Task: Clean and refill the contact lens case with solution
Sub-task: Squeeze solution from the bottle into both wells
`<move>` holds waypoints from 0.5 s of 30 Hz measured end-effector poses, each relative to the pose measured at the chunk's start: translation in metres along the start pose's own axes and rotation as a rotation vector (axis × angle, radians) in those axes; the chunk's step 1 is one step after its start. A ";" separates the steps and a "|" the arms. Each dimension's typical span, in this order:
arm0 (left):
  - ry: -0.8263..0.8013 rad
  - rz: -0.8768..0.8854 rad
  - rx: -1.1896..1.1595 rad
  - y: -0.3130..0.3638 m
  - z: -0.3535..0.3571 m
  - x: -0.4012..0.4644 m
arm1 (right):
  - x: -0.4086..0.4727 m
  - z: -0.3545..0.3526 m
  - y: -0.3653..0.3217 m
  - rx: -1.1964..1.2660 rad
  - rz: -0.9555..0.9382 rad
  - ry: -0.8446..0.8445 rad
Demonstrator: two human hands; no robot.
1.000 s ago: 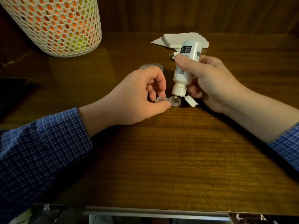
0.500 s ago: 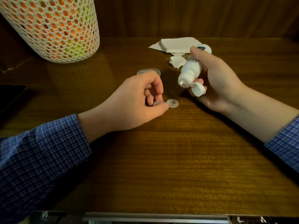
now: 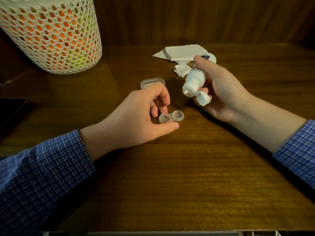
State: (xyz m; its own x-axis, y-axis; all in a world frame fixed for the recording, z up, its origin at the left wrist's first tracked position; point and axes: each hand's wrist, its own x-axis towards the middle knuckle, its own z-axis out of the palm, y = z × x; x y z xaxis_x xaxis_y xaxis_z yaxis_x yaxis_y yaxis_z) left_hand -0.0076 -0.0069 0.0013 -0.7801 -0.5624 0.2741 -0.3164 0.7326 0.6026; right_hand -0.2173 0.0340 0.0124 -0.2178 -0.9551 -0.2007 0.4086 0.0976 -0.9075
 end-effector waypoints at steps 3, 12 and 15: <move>-0.027 0.027 0.051 0.007 -0.002 -0.004 | 0.001 -0.001 0.000 -0.016 -0.001 -0.017; -0.047 0.056 0.014 0.005 0.002 -0.007 | 0.000 -0.004 -0.001 0.024 0.009 0.045; -0.039 -0.005 0.051 0.002 0.003 0.000 | 0.001 -0.004 -0.001 0.077 0.010 0.038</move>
State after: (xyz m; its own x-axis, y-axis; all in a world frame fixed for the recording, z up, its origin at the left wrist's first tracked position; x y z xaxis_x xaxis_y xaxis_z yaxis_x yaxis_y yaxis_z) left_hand -0.0100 -0.0041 0.0007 -0.7983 -0.5517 0.2414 -0.3466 0.7487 0.5651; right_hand -0.2213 0.0345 0.0117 -0.2463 -0.9427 -0.2249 0.4777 0.0839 -0.8745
